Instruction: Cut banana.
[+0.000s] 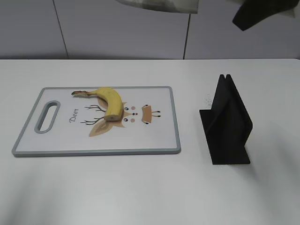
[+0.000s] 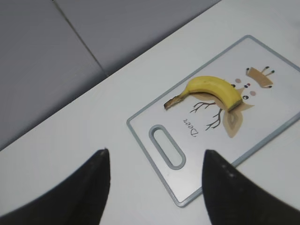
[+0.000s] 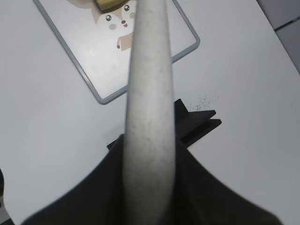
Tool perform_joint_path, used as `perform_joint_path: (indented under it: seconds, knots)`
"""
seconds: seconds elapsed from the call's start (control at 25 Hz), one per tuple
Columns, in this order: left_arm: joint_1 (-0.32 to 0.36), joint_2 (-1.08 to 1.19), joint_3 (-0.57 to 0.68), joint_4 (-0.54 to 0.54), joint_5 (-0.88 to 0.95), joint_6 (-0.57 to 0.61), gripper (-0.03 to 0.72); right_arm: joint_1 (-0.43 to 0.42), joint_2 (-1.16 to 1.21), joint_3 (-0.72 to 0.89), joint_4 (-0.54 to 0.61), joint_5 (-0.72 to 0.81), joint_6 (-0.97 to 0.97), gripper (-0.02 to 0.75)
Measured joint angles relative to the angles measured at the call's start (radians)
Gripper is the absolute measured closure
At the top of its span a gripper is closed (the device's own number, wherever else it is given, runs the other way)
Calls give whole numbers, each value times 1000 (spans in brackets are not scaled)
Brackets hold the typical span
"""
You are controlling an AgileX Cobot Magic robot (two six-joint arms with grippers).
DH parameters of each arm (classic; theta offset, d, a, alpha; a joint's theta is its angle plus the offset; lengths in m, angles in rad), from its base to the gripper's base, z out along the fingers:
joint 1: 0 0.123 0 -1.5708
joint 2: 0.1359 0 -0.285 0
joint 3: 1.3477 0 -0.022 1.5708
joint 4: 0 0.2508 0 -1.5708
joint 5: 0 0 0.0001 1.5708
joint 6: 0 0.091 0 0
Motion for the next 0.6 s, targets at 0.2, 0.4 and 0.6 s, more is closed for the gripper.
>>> perform_joint_path:
  seconds: [0.2, 0.4, 0.6]
  knots:
    - [-1, 142, -115, -71, 47, 172, 97, 0, 108, -92, 8, 6, -95, 560]
    - [-1, 285, -234, -92, 106, 335, 97, 0, 192, -133, 26, 12, -319, 560]
    - [-5, 411, -302, -110, 140, 464, 97, 0, 274, -150, 89, -9, -491, 560]
